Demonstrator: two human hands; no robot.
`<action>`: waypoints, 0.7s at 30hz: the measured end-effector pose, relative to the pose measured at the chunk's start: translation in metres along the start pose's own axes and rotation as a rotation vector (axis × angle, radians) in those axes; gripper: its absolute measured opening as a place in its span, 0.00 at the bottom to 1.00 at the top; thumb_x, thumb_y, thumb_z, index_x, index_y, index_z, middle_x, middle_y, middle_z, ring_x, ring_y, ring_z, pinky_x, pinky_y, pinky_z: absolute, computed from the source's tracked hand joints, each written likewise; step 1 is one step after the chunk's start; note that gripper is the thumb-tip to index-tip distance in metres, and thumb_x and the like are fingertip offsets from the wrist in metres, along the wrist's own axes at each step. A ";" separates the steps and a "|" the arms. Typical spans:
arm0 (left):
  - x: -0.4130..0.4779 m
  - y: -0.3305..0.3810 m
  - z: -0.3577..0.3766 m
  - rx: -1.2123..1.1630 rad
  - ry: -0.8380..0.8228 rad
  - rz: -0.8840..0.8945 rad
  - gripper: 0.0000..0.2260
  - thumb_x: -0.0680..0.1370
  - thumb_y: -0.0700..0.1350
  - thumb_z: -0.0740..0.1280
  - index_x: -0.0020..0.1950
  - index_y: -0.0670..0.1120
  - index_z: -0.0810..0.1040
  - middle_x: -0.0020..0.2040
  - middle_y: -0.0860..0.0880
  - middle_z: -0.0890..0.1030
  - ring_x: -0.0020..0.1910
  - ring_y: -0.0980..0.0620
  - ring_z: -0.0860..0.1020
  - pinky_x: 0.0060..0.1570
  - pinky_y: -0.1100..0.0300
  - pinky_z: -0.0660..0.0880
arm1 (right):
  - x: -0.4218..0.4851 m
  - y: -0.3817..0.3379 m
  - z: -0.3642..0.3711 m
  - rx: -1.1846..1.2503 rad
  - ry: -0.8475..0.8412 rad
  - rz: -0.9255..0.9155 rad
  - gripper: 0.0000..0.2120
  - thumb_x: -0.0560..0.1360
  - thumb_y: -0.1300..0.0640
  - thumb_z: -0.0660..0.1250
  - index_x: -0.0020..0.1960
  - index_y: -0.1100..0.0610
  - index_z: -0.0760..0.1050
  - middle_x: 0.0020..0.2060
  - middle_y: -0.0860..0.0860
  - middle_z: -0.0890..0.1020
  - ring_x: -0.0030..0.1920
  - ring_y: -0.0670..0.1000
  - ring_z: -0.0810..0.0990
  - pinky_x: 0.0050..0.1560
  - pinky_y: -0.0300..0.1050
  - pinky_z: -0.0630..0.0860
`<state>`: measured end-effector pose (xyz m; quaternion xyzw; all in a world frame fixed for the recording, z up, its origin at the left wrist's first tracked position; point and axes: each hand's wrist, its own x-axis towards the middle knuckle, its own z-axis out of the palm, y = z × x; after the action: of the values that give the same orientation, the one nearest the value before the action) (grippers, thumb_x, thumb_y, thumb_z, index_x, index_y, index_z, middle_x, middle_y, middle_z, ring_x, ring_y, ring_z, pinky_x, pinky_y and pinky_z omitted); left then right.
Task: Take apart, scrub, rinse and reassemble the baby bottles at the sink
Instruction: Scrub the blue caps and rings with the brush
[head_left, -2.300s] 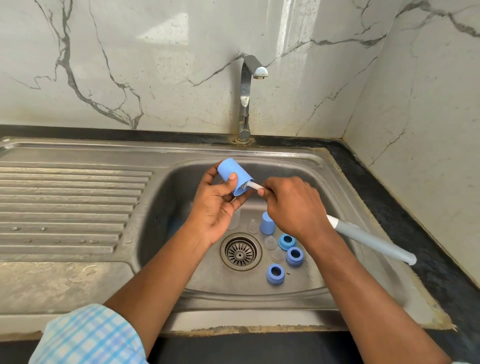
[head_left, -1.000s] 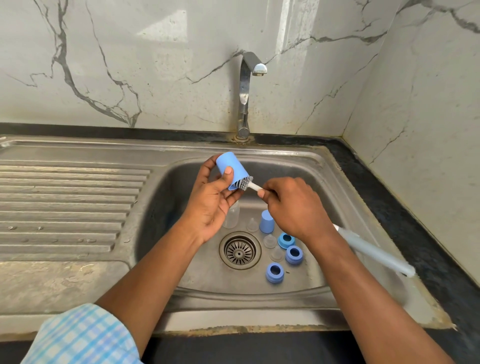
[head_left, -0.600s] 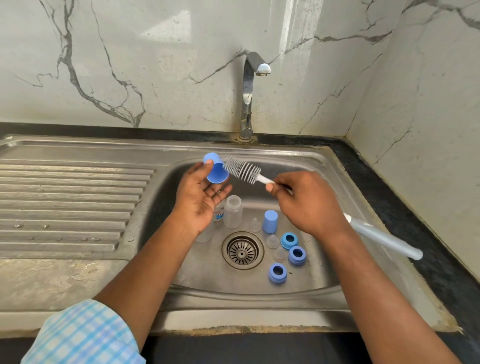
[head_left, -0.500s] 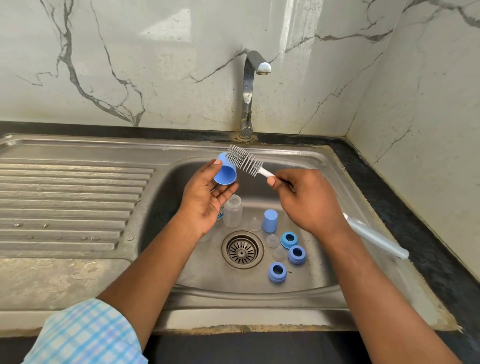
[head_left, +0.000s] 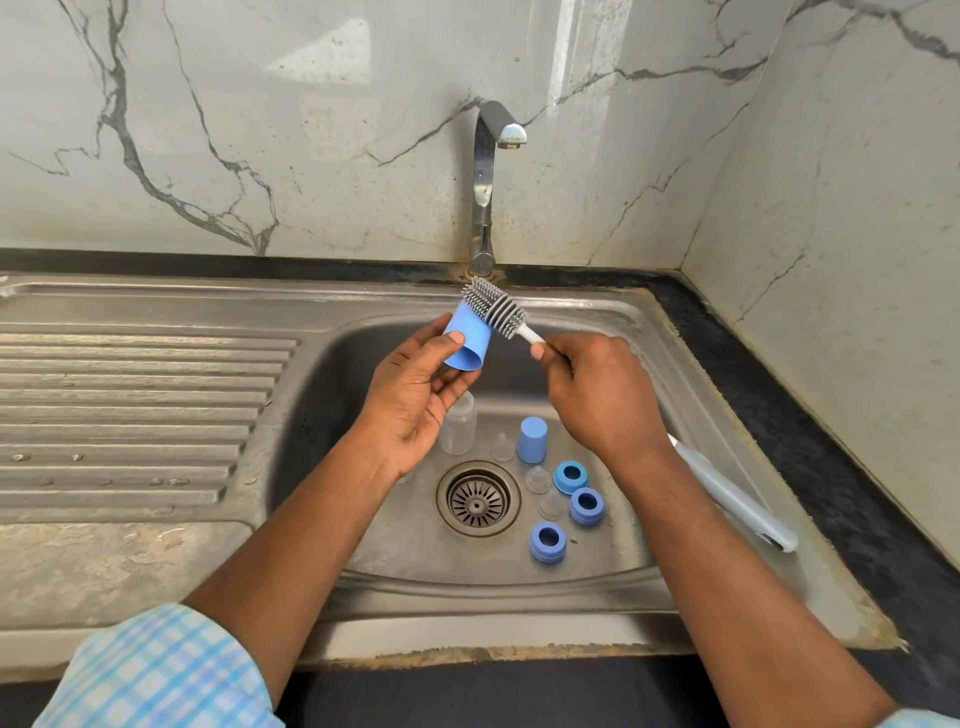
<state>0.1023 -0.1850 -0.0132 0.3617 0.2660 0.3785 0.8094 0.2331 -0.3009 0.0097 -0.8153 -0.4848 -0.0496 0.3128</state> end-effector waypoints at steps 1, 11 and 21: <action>0.001 0.001 -0.001 -0.007 0.024 0.019 0.12 0.78 0.38 0.69 0.61 0.41 0.79 0.52 0.43 0.85 0.50 0.50 0.84 0.48 0.60 0.82 | -0.001 -0.001 0.000 0.004 -0.024 -0.027 0.16 0.82 0.48 0.61 0.38 0.53 0.73 0.26 0.47 0.71 0.28 0.49 0.69 0.28 0.43 0.57; -0.001 0.004 -0.001 0.067 -0.060 0.025 0.05 0.78 0.38 0.68 0.52 0.44 0.80 0.42 0.49 0.86 0.43 0.56 0.84 0.49 0.63 0.80 | -0.001 -0.001 -0.001 -0.016 0.043 0.028 0.16 0.81 0.48 0.62 0.38 0.55 0.75 0.26 0.47 0.71 0.30 0.54 0.71 0.30 0.44 0.58; -0.002 -0.004 -0.002 0.409 -0.008 0.236 0.15 0.73 0.35 0.74 0.57 0.48 0.82 0.51 0.49 0.85 0.51 0.54 0.83 0.50 0.61 0.79 | -0.003 0.001 -0.003 -0.004 0.002 0.011 0.16 0.81 0.49 0.61 0.36 0.52 0.71 0.26 0.47 0.71 0.30 0.53 0.71 0.31 0.44 0.61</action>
<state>0.1015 -0.1871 -0.0174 0.5480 0.2900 0.4074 0.6706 0.2328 -0.3045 0.0104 -0.8185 -0.4798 -0.0494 0.3120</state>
